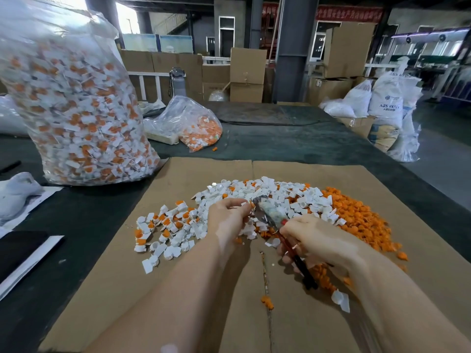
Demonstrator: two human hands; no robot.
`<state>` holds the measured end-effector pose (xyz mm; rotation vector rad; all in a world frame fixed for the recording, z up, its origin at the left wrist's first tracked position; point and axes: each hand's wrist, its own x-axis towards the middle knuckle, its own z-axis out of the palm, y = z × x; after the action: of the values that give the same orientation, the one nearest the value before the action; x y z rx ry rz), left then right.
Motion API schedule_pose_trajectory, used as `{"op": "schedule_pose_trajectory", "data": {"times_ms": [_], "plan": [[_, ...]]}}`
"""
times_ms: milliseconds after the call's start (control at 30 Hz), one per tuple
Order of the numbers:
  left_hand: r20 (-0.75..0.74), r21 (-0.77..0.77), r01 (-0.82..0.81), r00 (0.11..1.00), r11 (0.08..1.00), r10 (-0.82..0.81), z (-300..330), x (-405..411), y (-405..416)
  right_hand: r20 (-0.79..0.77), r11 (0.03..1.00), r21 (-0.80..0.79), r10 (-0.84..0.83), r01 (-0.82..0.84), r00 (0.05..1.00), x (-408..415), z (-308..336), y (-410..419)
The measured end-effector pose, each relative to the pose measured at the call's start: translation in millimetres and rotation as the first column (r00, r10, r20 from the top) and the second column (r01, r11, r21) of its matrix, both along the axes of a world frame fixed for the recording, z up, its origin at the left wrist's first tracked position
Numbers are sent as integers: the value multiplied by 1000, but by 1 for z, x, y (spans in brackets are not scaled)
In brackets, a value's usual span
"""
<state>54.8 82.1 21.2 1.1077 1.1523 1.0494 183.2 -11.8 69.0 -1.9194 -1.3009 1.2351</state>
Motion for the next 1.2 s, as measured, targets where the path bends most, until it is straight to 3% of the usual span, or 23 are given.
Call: {"op": "schedule_pose_trajectory", "data": {"times_ms": [267,533,667,867,933,1033,1100,1200], "plan": [[20,-22,-30,999,999,31,0,1,1,32,999,-3,50,-50,998,-4,2,-1],[50,-48,-31,998,998,34,-1,2,-2,281,987,127,62,-101,958,-7,-9,0],[48,-72,-37,998,997,40,-3,3,-5,327,980,178,24,-87,945,-8,-16,0],[173,-105,-39,983,994,57,-11,1,-10,370,956,292,-131,19,920,-1,-30,0],[155,-64,-3,988,998,13,-18,-3,-12,472,937,341,-247,83,846,8,-37,3],[-125,98,83,990,992,-70,-30,-8,-14,710,917,389,-362,92,604,23,-47,9],[-300,195,138,951,971,-75,-34,-9,-15,806,930,360,-348,70,479,32,-54,14],[-422,269,192,904,944,-63,-36,-9,-15,863,947,317,-308,46,400,38,-64,20]]}}
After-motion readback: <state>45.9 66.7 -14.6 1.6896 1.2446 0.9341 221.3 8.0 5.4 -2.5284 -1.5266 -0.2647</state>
